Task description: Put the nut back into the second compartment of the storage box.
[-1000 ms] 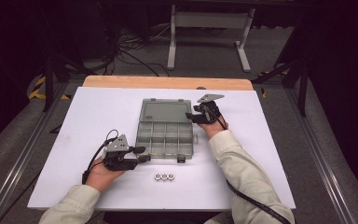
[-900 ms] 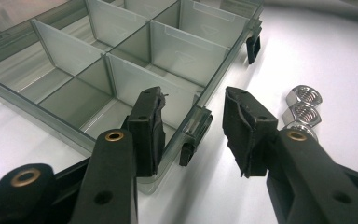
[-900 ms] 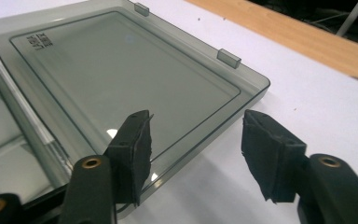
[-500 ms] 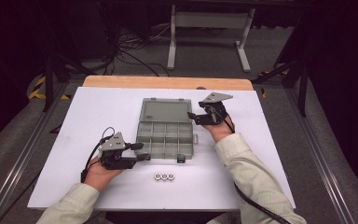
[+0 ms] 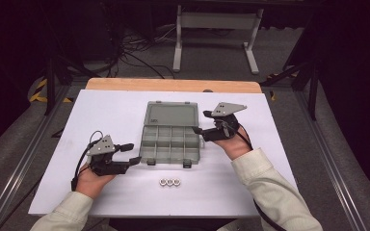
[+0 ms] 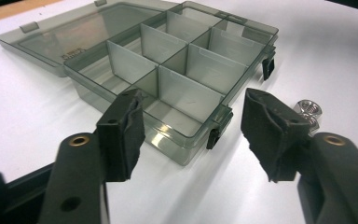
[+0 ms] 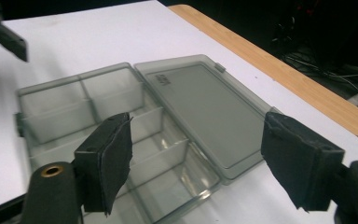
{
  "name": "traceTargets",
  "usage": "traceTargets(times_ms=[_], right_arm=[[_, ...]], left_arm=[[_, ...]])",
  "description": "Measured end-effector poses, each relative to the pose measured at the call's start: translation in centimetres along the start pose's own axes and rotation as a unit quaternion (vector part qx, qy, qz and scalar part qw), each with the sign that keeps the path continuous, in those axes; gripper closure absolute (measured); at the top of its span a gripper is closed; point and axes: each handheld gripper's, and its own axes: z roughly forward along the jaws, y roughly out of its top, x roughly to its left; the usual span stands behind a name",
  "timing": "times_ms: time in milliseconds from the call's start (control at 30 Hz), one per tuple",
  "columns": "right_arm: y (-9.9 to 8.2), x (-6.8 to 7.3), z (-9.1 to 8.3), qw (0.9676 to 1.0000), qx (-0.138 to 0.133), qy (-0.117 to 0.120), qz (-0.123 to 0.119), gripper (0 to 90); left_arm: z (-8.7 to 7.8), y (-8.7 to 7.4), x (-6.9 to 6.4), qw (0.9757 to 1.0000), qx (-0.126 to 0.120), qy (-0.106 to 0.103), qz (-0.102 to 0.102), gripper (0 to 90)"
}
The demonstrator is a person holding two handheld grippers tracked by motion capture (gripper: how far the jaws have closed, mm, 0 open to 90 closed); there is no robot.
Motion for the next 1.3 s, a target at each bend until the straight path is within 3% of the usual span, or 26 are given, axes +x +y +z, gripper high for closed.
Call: traceTargets(times_ms=[300,467,500,833,967,1100,1300], right_arm=[[0.7,2.2,-1.1,0.9996,0.0,0.021,-0.017,20.5],[1.1,3.1,-1.5,0.9991,0.003,0.002,-0.043,18.9],[1.4,3.5,-1.6,0.9987,0.005,0.017,-0.048,19.3],[2.1,5.3,-1.7,0.9962,0.034,0.039,-0.07,15.1],[2.6,6.4,-1.5,0.9927,0.06,0.051,-0.092,13.1],[3.0,7.7,-1.4,0.9876,0.085,0.067,-0.114,18.3],[3.6,9.2,-1.2,0.9814,0.118,0.099,-0.115,25.4]], left_arm=[[-0.9,-0.6,0.0,0.9998,-0.011,0.007,-0.013,31.1],[-1.1,-0.7,0.1,0.9997,-0.017,0.008,-0.016,30.5],[-0.9,-0.8,0.1,0.9997,-0.016,0.01,-0.017,30.9],[0.5,-1.6,0.1,0.9999,0.005,0.005,-0.01,33.1],[0.2,-1.5,0.2,0.9998,-0.003,0.011,-0.014,33.3],[0.0,-1.6,0.2,0.9998,-0.004,0.012,-0.015,33.3],[-0.2,-1.7,0.2,0.9997,0.001,0.024,-0.006,32.8]])
